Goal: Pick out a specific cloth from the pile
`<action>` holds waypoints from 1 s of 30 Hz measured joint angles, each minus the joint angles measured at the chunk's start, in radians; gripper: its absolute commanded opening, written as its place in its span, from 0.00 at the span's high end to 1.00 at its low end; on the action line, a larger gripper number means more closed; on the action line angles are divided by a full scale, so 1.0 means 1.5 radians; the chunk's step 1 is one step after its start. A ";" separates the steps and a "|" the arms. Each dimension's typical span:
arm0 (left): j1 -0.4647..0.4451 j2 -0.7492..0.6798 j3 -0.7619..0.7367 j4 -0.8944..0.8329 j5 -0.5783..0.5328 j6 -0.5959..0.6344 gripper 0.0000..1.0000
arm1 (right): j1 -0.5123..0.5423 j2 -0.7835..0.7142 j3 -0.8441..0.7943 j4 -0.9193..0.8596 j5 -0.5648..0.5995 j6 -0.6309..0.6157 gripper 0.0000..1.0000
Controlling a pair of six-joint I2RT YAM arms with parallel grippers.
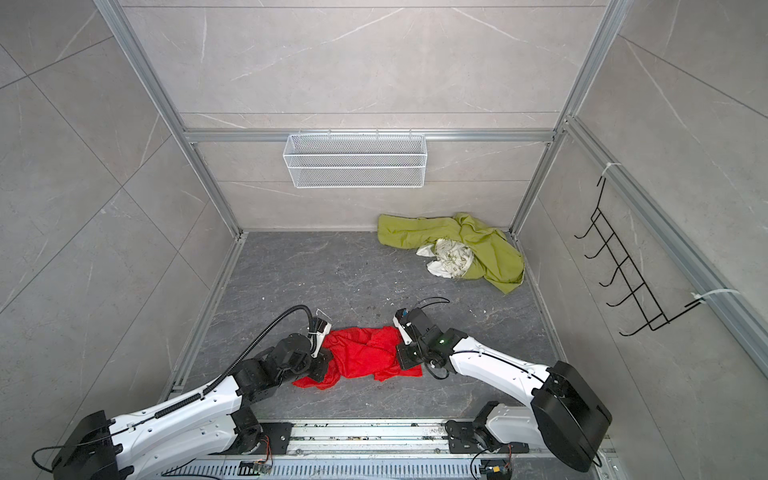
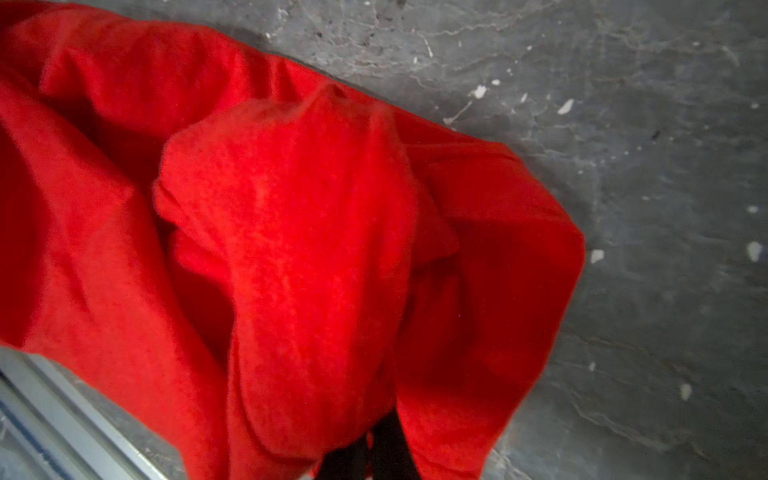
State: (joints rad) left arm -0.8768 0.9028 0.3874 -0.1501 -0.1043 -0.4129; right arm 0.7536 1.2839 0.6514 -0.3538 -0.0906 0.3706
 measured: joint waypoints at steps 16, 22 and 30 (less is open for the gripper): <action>-0.001 -0.082 0.006 -0.045 -0.048 -0.010 0.40 | 0.000 -0.044 0.025 -0.066 0.072 0.013 0.51; 0.000 -0.149 0.030 -0.091 -0.073 -0.009 0.25 | 0.000 -0.098 0.067 -0.114 0.114 0.012 0.48; -0.001 -0.192 0.080 -0.151 -0.097 -0.007 0.22 | 0.000 -0.138 0.114 -0.130 0.191 -0.011 0.46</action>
State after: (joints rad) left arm -0.8776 0.6147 0.5076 -0.3759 -0.2493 -0.4232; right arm 0.7532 1.0767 0.8223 -0.5495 0.1963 0.3538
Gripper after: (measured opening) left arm 0.782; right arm 0.538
